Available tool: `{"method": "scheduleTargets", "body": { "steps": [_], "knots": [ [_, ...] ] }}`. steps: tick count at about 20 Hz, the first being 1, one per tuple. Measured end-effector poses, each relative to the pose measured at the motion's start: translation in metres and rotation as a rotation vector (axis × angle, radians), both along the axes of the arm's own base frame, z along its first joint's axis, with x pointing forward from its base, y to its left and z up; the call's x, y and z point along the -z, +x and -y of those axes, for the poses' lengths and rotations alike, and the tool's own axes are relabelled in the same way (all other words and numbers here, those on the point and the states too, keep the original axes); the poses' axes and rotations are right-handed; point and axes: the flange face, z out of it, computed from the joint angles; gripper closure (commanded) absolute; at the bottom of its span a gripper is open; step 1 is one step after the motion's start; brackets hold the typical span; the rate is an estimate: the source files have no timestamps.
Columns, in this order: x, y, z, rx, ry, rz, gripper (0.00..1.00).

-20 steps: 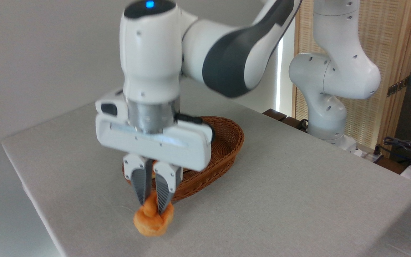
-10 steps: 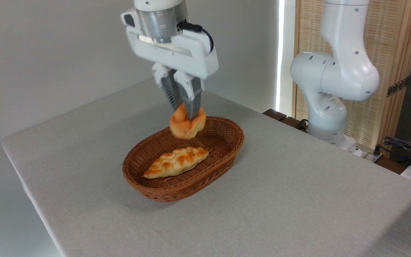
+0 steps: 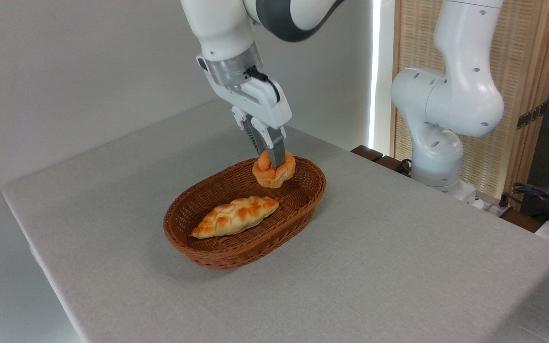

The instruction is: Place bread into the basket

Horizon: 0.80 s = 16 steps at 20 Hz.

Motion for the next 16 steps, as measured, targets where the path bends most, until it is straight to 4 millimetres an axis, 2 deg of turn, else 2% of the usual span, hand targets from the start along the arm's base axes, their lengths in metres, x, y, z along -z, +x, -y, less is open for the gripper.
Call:
{"method": "scheduleTargets", "body": {
  "steps": [3,10,12,14,16],
  "knots": [
    [0.005,0.000,0.005,0.012,-0.002,0.018,0.00],
    [0.002,0.003,0.009,0.019,-0.008,0.044,0.00],
    [-0.014,0.008,0.011,0.019,-0.018,0.091,0.00],
    [-0.048,0.018,0.008,0.008,-0.037,0.165,0.00],
    [-0.086,0.031,-0.009,-0.031,-0.053,0.242,0.00]
  ]
}}
